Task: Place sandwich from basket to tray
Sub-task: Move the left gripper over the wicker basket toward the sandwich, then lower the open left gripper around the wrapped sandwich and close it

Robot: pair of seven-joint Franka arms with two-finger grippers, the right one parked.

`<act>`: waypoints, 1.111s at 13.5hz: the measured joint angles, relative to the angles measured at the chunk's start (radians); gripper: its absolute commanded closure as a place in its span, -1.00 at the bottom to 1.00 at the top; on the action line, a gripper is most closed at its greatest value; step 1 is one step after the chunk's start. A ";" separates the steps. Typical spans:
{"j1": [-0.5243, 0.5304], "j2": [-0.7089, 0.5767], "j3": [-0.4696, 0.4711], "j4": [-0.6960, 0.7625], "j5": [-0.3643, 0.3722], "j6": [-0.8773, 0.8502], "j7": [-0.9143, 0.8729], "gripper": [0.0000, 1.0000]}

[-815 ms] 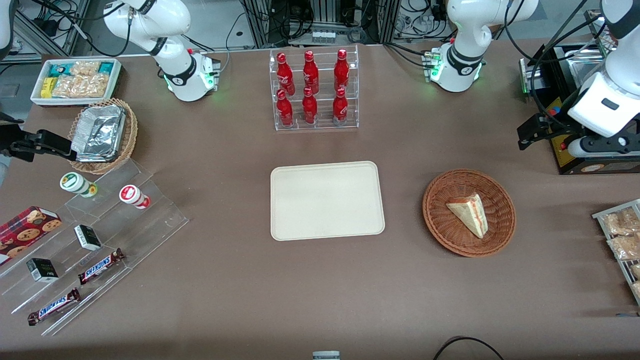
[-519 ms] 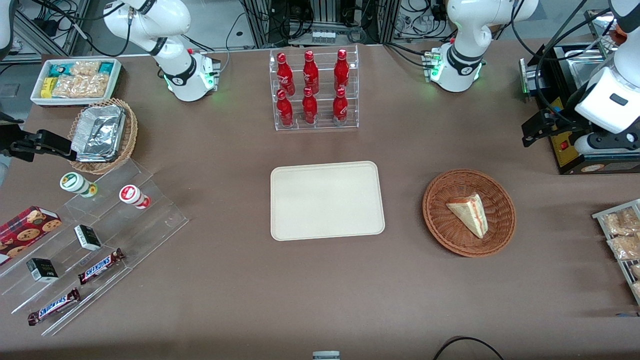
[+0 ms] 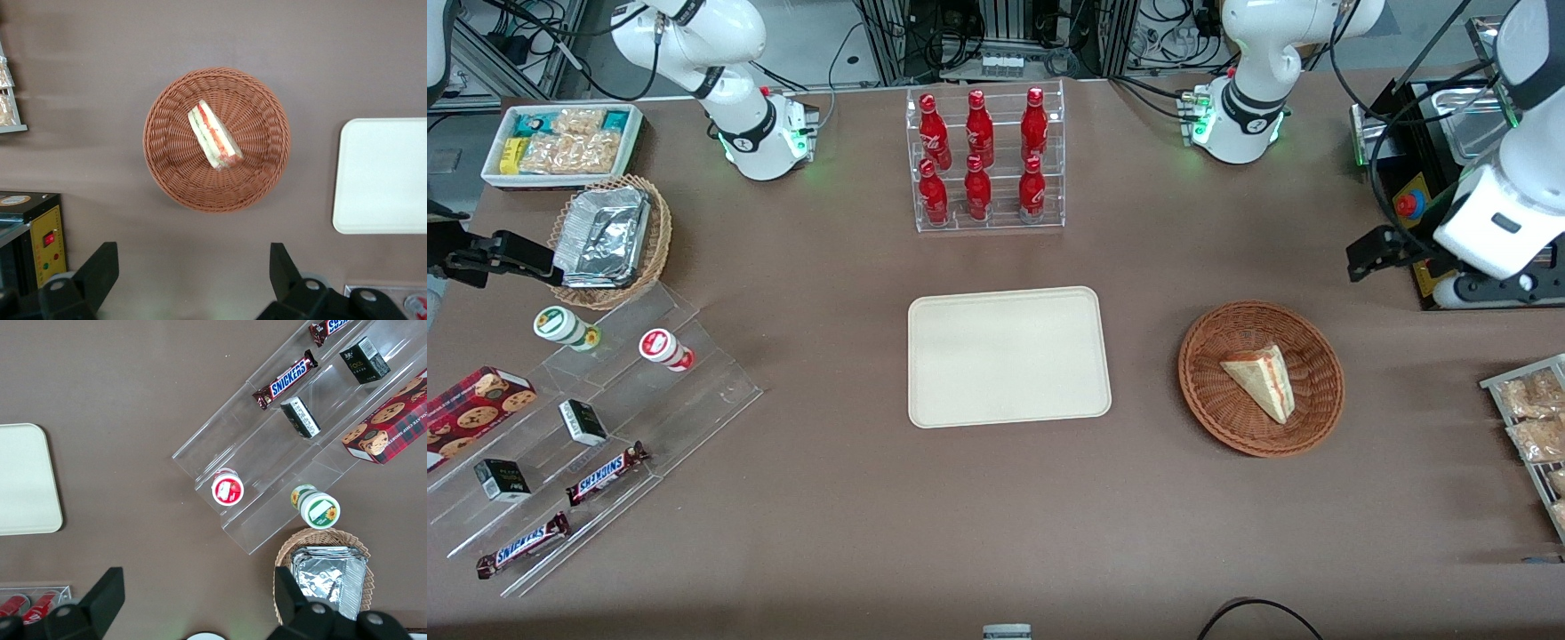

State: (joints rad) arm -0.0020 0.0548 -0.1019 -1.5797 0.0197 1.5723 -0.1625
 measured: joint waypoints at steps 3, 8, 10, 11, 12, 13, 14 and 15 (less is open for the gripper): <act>-0.001 0.018 -0.002 -0.118 0.001 0.161 -0.109 -1.00; -0.014 0.019 -0.018 -0.354 0.001 0.466 -0.454 -1.00; -0.018 0.019 -0.022 -0.446 0.001 0.576 -0.563 -1.00; -0.017 0.019 -0.022 -0.494 0.001 0.640 -0.605 -1.00; -0.017 0.020 -0.022 -0.545 0.001 0.713 -0.643 -1.00; -0.017 0.022 -0.022 -0.591 0.001 0.777 -0.672 -1.00; -0.017 0.028 -0.021 -0.624 0.001 0.818 -0.690 -1.00; -0.017 0.038 -0.021 -0.642 0.001 0.839 -0.700 -1.00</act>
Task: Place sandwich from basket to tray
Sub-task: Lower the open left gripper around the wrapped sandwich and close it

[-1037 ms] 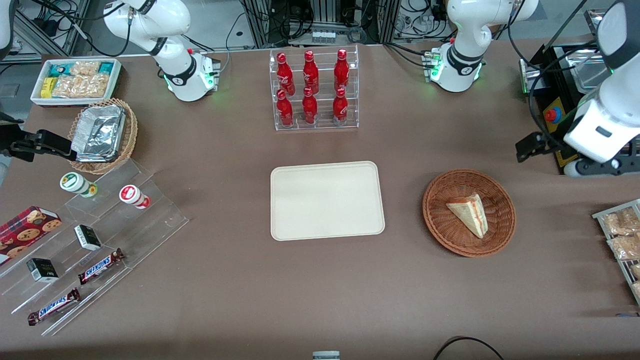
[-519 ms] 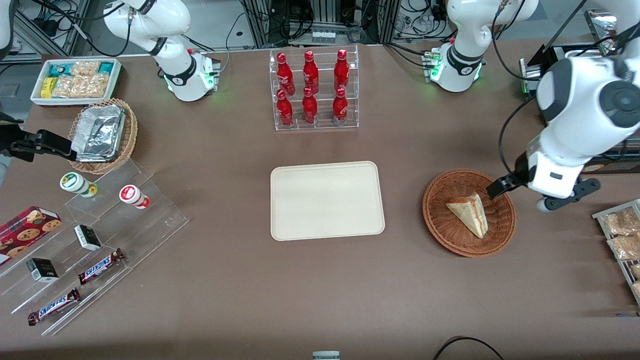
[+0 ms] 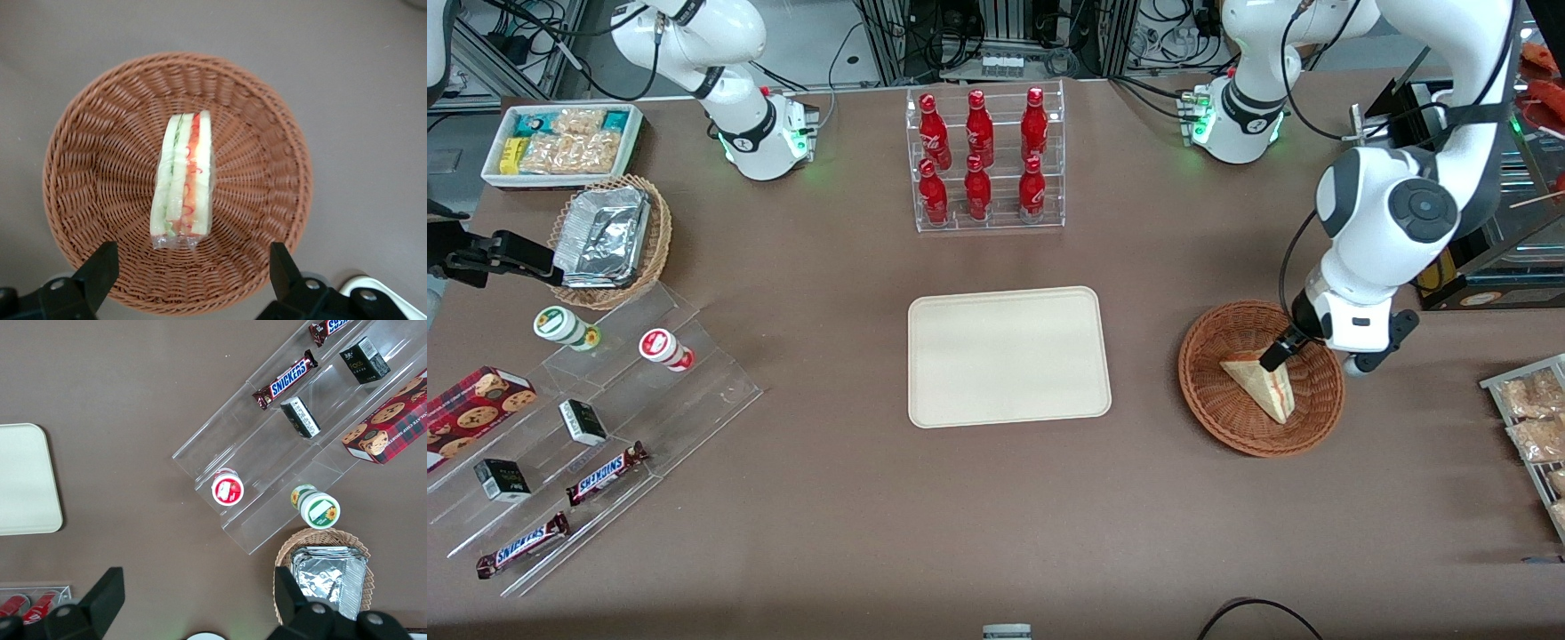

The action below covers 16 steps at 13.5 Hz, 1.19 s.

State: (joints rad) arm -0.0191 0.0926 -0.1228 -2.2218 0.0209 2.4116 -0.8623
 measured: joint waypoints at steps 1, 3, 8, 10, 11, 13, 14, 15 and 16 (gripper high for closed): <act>0.000 0.013 0.001 -0.008 0.000 0.016 -0.005 -1.00; 0.001 0.041 0.002 -0.015 0.000 0.034 -0.009 -1.00; 0.009 0.109 0.008 -0.016 0.000 0.055 -0.010 -0.89; 0.009 0.129 0.010 -0.016 0.000 0.070 -0.011 -0.58; 0.009 0.139 0.010 -0.015 0.000 0.078 -0.011 -0.17; 0.009 0.159 0.011 -0.015 0.000 0.103 -0.013 0.94; 0.009 0.166 0.011 -0.013 0.000 0.112 -0.016 1.00; 0.009 0.168 0.012 -0.008 0.000 0.114 -0.024 1.00; 0.009 0.168 0.012 0.000 0.000 0.113 -0.036 1.00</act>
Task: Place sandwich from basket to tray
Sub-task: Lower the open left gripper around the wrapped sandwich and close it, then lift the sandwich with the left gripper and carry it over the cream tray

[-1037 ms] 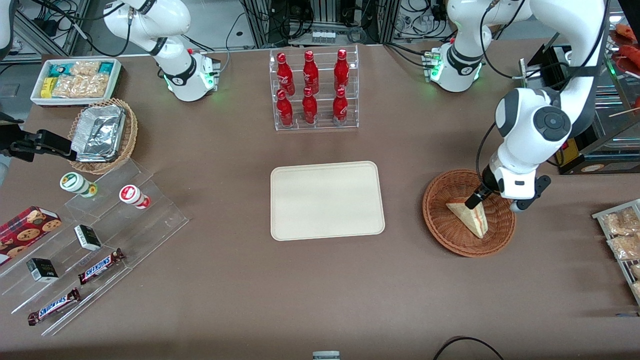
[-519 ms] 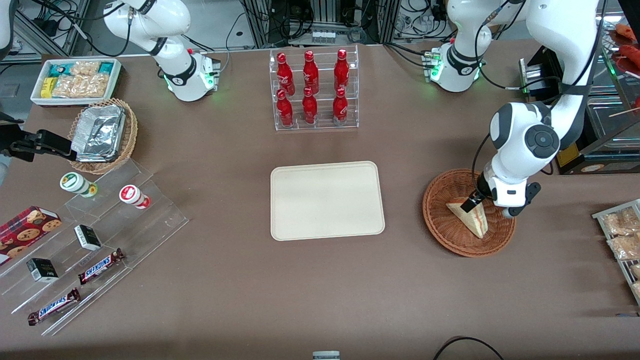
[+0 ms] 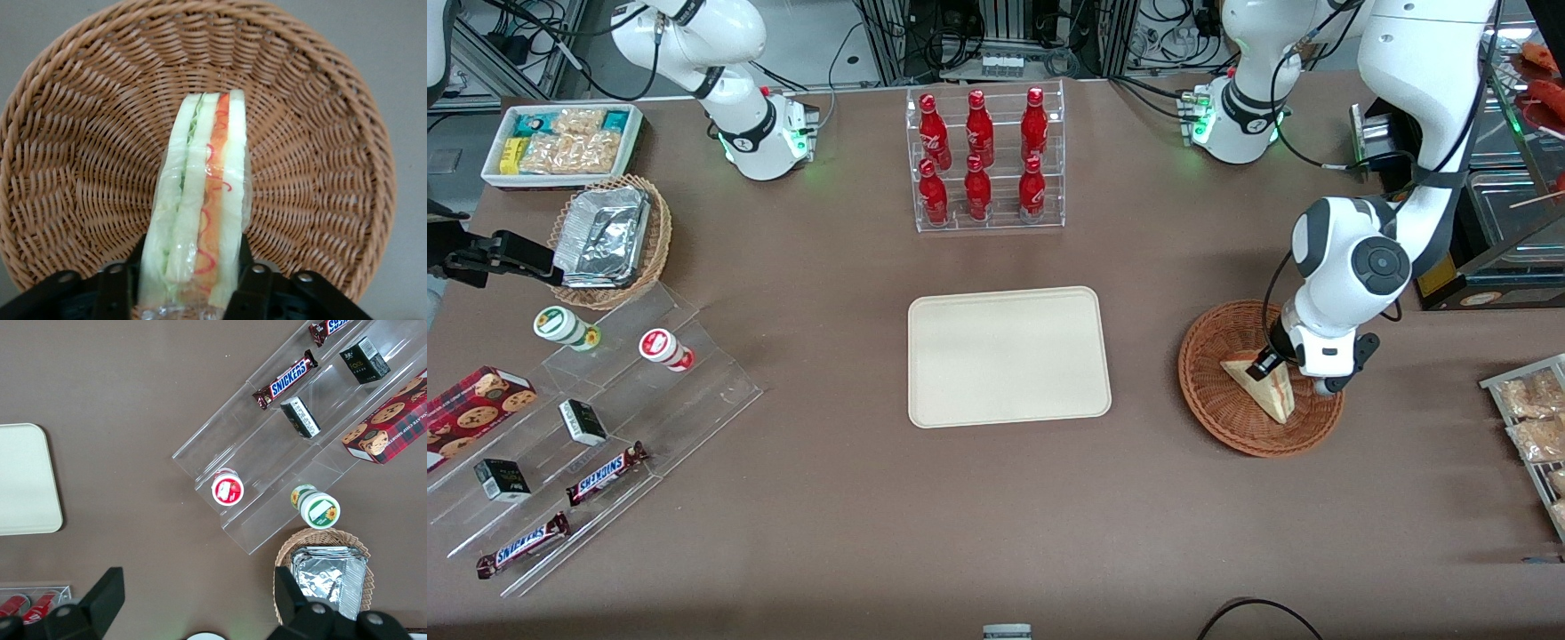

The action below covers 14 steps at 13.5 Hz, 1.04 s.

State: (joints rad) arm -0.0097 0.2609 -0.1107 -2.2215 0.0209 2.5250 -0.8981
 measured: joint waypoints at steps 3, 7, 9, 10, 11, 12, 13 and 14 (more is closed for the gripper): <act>0.000 -0.004 0.000 0.043 0.001 -0.057 -0.007 1.00; -0.013 -0.063 -0.021 0.213 0.061 -0.365 -0.007 1.00; -0.067 -0.088 -0.036 0.321 0.066 -0.502 -0.008 1.00; -0.112 -0.091 -0.040 0.370 0.066 -0.541 -0.011 1.00; -0.167 -0.087 -0.044 0.416 0.066 -0.561 -0.021 1.00; -0.225 -0.076 -0.046 0.452 0.066 -0.566 -0.041 1.00; -0.280 -0.058 -0.048 0.483 0.066 -0.568 -0.061 1.00; -0.334 -0.030 -0.050 0.513 0.066 -0.568 -0.071 1.00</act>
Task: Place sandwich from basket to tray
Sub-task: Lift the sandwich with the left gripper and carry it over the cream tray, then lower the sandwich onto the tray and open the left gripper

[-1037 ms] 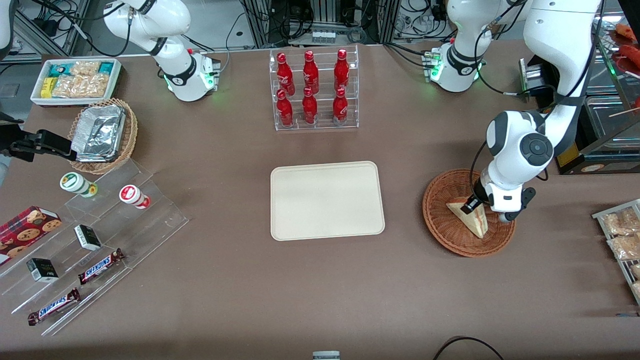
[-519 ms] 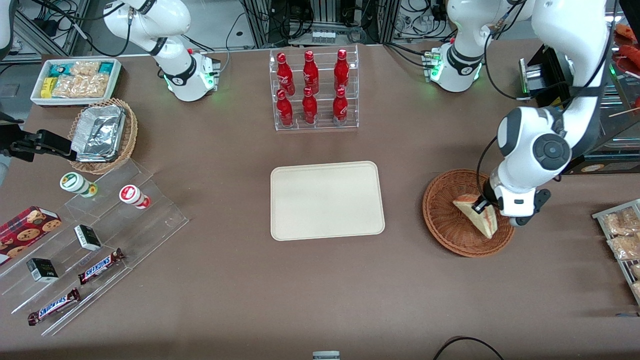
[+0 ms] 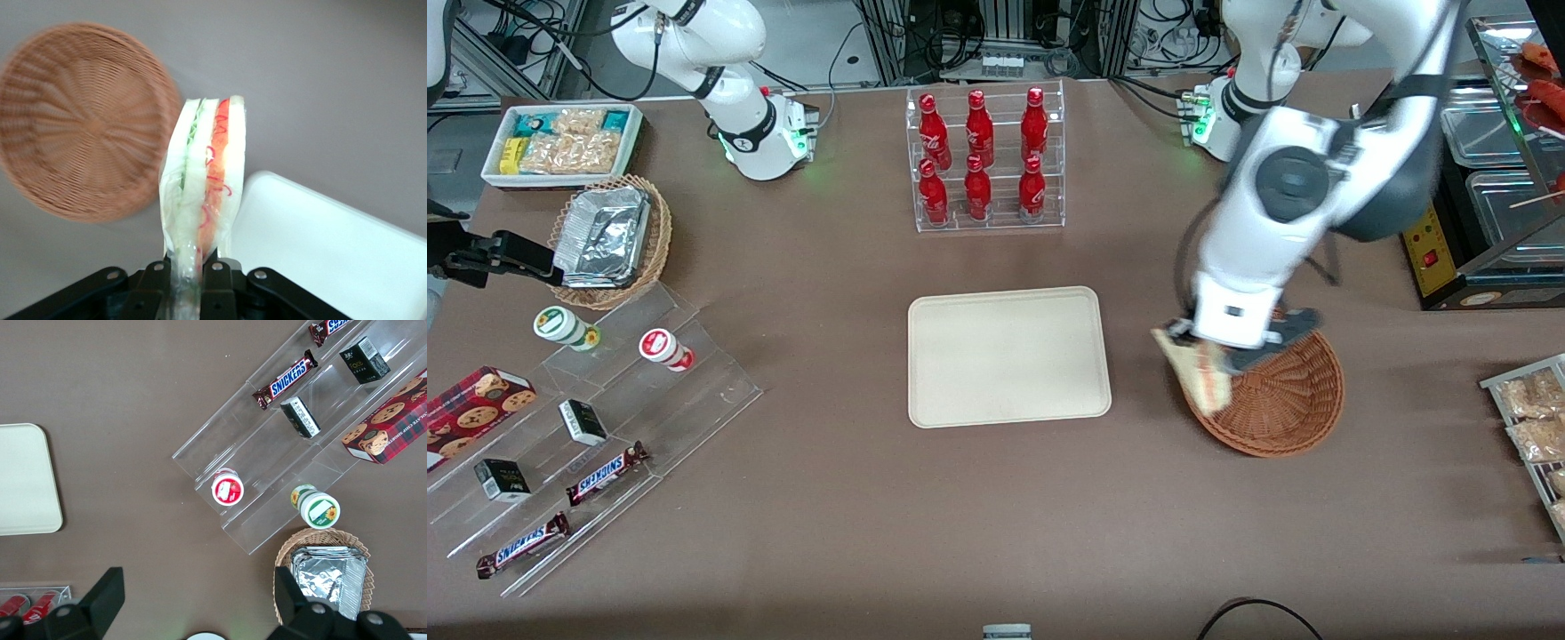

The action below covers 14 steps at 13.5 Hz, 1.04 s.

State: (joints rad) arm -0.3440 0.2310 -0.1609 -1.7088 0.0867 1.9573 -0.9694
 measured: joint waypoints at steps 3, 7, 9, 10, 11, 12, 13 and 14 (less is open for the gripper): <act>-0.145 0.128 -0.002 0.067 0.001 0.045 -0.005 1.00; -0.297 0.331 0.002 0.125 0.007 0.183 -0.008 1.00; -0.331 0.403 0.003 0.153 0.025 0.229 -0.008 1.00; -0.347 0.431 0.004 0.164 0.048 0.247 -0.009 1.00; -0.358 0.452 0.005 0.173 0.067 0.260 -0.019 1.00; -0.365 0.469 0.005 0.178 0.080 0.270 -0.030 1.00; -0.368 0.480 0.005 0.182 0.085 0.273 -0.033 1.00; -0.368 0.487 0.006 0.186 0.088 0.274 -0.034 0.23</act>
State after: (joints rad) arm -0.7121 0.7179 -0.1546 -1.5232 0.1746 2.2310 -1.0036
